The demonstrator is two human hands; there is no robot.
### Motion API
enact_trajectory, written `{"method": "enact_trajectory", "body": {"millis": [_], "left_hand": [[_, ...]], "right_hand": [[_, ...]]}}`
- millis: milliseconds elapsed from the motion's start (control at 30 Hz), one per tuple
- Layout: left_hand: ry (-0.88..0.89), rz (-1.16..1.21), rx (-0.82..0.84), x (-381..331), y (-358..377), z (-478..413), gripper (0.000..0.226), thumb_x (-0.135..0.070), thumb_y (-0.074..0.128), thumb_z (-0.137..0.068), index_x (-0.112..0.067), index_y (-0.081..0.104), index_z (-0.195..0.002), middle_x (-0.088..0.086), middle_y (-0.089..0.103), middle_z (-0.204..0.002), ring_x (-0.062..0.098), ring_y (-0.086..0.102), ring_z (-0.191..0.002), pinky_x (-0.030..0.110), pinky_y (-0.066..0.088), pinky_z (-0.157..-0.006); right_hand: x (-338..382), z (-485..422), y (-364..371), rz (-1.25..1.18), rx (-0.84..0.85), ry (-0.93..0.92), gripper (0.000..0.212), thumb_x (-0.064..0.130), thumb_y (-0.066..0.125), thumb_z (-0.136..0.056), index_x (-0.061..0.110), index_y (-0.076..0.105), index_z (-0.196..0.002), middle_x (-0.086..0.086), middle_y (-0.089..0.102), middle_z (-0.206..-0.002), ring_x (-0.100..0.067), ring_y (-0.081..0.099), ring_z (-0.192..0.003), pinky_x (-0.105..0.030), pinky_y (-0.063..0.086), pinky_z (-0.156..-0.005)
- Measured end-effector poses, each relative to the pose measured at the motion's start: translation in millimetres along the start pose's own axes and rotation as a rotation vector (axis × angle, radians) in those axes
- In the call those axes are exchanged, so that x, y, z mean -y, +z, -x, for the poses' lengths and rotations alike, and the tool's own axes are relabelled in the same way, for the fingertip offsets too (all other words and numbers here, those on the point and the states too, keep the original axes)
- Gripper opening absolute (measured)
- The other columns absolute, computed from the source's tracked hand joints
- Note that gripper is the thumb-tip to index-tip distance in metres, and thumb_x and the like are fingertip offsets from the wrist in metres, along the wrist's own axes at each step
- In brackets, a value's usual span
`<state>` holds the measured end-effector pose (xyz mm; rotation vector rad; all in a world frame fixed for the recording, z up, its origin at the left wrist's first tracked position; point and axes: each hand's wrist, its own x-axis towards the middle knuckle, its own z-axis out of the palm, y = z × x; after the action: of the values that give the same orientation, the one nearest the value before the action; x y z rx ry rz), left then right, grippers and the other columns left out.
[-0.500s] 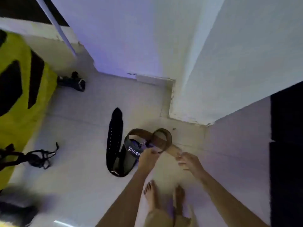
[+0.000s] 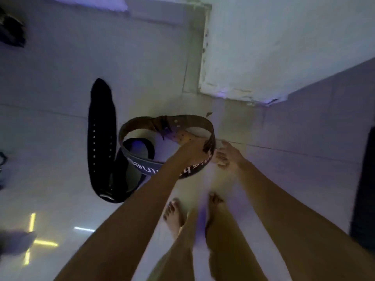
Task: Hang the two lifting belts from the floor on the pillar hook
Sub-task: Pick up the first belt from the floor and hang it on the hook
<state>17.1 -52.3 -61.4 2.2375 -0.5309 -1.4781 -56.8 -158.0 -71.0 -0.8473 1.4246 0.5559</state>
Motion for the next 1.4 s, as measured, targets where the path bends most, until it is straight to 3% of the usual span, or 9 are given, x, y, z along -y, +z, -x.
{"method": "enact_trajectory", "body": {"millis": [133,300,567,800,933,1033,1133,1267,1400], "left_hand": [[0.028,0.142,0.002,-59.8,-84.8,141.5,0.039,-0.002,0.065,-0.079,-0.001,0.058,-0.117,0.016,0.065,-0.108,0.028,0.062,-0.097,0.038,0.049,-0.090],[0.166,0.350,0.067,-173.0,-158.8,332.6,0.041,0.005,0.068,-0.074,-0.023,0.066,-0.103,0.009,0.071,-0.086,0.010,0.068,-0.062,0.018,0.055,-0.063],[0.508,0.553,-0.056,-302.2,-158.6,502.1,0.017,-0.006,0.069,-0.076,-0.014,0.073,-0.089,0.001,0.073,-0.077,0.017,0.067,-0.072,0.025,0.053,-0.068],[0.730,0.667,-0.484,-393.6,-147.7,593.5,0.021,-0.011,0.061,-0.088,0.007,0.064,-0.077,0.006,0.057,-0.066,0.015,0.053,-0.062,0.023,0.043,-0.059],[0.870,0.602,-0.434,-392.2,-124.0,636.0,0.014,-0.006,0.059,-0.087,0.002,0.070,-0.080,0.000,0.068,-0.070,0.012,0.063,-0.067,0.025,0.054,-0.067],[0.922,0.572,-0.372,-387.2,-106.6,655.3,0.021,-0.014,0.067,-0.081,0.004,0.072,-0.088,0.006,0.073,-0.082,0.018,0.068,-0.079,0.032,0.056,-0.077],[0.950,0.495,-0.302,-388.8,-99.1,668.0,0.025,-0.014,0.066,-0.083,0.008,0.071,-0.094,0.018,0.072,-0.093,0.026,0.069,-0.087,0.038,0.056,-0.085],[0.925,0.439,-0.277,-403.2,-98.2,686.9,0.012,-0.007,0.061,-0.086,-0.001,0.071,-0.085,0.004,0.072,-0.078,0.019,0.068,-0.076,0.031,0.055,-0.076],[0.952,0.614,-0.443,-435.7,-114.5,708.5,0.021,-0.022,0.056,-0.092,-0.006,0.069,-0.095,0.004,0.071,-0.082,0.019,0.069,-0.075,0.025,0.056,-0.065]], "right_hand": [[26.1,158.8,-9.5,-0.090,0.107,-0.084,0.044,0.042,0.046,-0.092,0.008,0.048,-0.119,-0.009,0.057,-0.103,-0.022,0.057,-0.092,-0.033,0.046,-0.086],[43.9,372.3,-38.3,-0.253,0.274,-0.294,0.097,0.069,0.066,-0.060,0.006,0.049,-0.131,-0.016,0.055,-0.134,-0.031,0.054,-0.121,-0.045,0.038,-0.108],[55.0,608.9,-113.7,-0.279,0.461,-0.825,0.044,0.036,0.044,-0.094,0.002,0.054,-0.120,-0.015,0.065,-0.110,-0.026,0.066,-0.094,-0.034,0.057,-0.081],[34.8,713.5,-141.6,-0.093,0.553,-1.045,0.053,0.047,0.038,-0.093,0.008,0.058,-0.122,-0.015,0.066,-0.117,-0.029,0.064,-0.108,-0.038,0.051,-0.094],[45.1,768.5,-162.3,-0.115,0.460,-1.023,0.082,0.066,0.038,-0.081,-0.003,0.056,-0.121,-0.022,0.061,-0.121,-0.033,0.058,-0.113,-0.043,0.044,-0.102],[44.3,797.4,-173.6,-0.132,0.424,-0.919,0.079,0.069,0.034,-0.082,-0.002,0.059,-0.106,-0.016,0.066,-0.094,-0.027,0.062,-0.089,-0.034,0.050,-0.079],[36.1,816.0,-176.5,-0.144,0.301,-0.887,0.077,0.065,0.040,-0.084,-0.003,0.053,-0.117,-0.013,0.061,-0.096,-0.025,0.060,-0.090,-0.036,0.047,-0.088],[31.2,838.0,-173.7,-0.153,0.234,-1.057,0.051,0.053,0.045,-0.089,0.009,0.058,-0.112,-0.010,0.061,-0.117,-0.025,0.057,-0.104,-0.038,0.044,-0.098],[31.3,851.3,-177.7,-0.146,0.399,-1.306,0.025,0.031,0.044,-0.095,0.017,0.065,-0.095,-0.001,0.070,-0.091,-0.019,0.063,-0.087,-0.031,0.051,-0.078]]}}
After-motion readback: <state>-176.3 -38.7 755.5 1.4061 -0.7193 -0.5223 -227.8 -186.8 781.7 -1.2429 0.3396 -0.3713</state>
